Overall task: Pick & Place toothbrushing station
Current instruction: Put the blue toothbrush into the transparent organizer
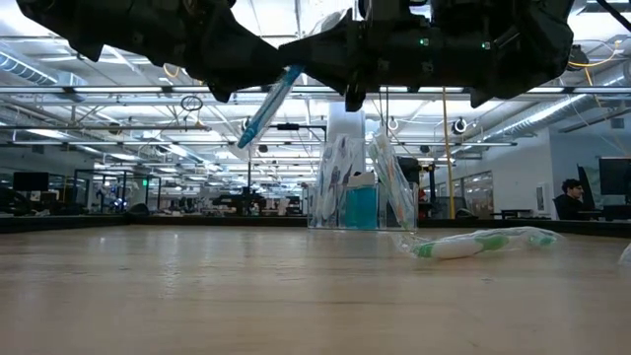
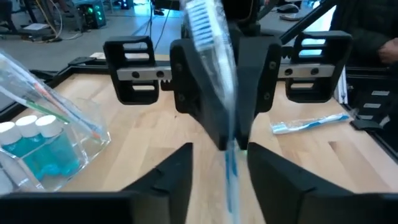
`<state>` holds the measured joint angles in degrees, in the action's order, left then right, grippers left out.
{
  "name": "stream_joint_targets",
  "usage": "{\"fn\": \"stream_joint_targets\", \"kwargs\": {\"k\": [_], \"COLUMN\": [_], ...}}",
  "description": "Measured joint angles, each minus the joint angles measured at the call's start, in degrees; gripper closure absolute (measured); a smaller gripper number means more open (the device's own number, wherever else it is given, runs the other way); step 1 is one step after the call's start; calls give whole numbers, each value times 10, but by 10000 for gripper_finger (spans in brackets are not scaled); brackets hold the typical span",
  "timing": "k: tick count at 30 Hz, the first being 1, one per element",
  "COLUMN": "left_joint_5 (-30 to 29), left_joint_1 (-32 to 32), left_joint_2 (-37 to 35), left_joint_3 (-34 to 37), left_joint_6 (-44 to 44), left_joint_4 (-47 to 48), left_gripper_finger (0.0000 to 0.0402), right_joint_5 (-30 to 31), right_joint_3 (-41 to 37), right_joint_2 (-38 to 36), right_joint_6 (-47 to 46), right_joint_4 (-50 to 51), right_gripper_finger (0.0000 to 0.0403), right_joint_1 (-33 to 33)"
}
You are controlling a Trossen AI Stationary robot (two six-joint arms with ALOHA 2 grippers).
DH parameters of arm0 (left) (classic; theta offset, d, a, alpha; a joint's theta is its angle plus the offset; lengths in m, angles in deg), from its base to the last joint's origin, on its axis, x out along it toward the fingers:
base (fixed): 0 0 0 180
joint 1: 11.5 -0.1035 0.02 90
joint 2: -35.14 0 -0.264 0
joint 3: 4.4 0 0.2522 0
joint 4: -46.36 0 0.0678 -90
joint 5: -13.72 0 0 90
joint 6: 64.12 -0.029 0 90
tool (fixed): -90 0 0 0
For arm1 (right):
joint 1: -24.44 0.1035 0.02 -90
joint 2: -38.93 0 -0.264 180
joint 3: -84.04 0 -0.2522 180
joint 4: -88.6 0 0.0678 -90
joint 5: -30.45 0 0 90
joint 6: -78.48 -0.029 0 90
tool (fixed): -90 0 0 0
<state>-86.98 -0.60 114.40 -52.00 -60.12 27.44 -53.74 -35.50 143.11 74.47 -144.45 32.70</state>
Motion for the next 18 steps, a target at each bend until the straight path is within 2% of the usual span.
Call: {"fn": "stream_joint_targets", "kwargs": {"k": [4,8,14,18], "left_joint_5": [-1,-11,-26,-26], "left_joint_1": [0,0,0,0], "left_joint_2": [0,0,0,0], "left_joint_3": [0,0,0,0], "left_joint_6": [5,12,13,12], "left_joint_4": [22,40,41,42], "left_gripper_finger": [206,187,183,183], "right_joint_5": [1,13,156,270], "right_joint_3": [0,0,0,0], "right_joint_2": [-2,-40,-151,-215], "right_joint_6": [-16,-22,-1,29], "right_joint_4": [13,111,329,403], "right_gripper_finger": [389,389,389,388], "right_joint_1": [-10,-15,-6,4]}}
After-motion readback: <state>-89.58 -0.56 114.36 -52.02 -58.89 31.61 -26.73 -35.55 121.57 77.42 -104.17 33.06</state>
